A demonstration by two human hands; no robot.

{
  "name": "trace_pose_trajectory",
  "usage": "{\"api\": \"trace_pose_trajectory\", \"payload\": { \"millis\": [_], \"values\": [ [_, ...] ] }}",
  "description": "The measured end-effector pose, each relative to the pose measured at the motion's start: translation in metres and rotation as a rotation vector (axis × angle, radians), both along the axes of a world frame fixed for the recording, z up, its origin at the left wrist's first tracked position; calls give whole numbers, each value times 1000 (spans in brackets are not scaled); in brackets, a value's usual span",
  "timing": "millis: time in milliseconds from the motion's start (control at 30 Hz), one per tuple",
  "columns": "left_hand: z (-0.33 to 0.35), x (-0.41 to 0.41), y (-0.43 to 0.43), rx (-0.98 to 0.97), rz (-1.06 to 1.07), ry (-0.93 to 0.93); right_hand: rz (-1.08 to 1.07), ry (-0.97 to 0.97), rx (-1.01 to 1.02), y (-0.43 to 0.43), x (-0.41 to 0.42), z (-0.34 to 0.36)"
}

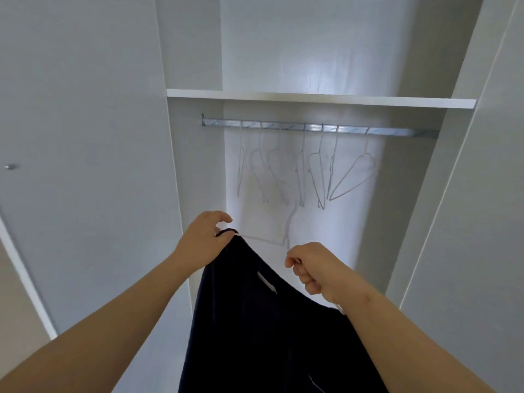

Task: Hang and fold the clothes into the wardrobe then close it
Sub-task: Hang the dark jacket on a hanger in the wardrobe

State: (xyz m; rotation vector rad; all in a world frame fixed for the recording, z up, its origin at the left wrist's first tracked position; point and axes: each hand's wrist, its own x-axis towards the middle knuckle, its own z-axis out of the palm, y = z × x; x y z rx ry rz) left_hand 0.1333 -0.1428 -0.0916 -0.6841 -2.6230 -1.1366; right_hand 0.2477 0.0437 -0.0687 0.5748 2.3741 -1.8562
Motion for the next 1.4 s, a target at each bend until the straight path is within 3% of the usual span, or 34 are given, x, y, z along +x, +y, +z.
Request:
{"api": "trace_pose_trajectory", "payload": {
  "millis": [267, 467, 600, 700, 1000, 1267, 1400],
  "values": [
    [2, -44, -29, -174, 306, -130, 77, -80, -115, -54, -84, -8],
    [24, -120, -44, -52, 300, -169, 3, -81, -398, -76, -173, -2],
    [31, -177, -46, 102, 249, -243, -28, -24, -453, -90, -239, 16],
    [42, -215, -48, 230, 196, -287, -47, -2, -440, -99, -285, 34],
    [64, -307, -27, 185, 213, -170, -36, 167, -433, -100, -390, 51],
    [64, -374, 2, 352, 226, -171, -5, 260, -464, -72, -490, 79],
    [68, -412, 21, 413, 266, -201, 32, 226, -324, -53, -539, 76]
  ]
}}
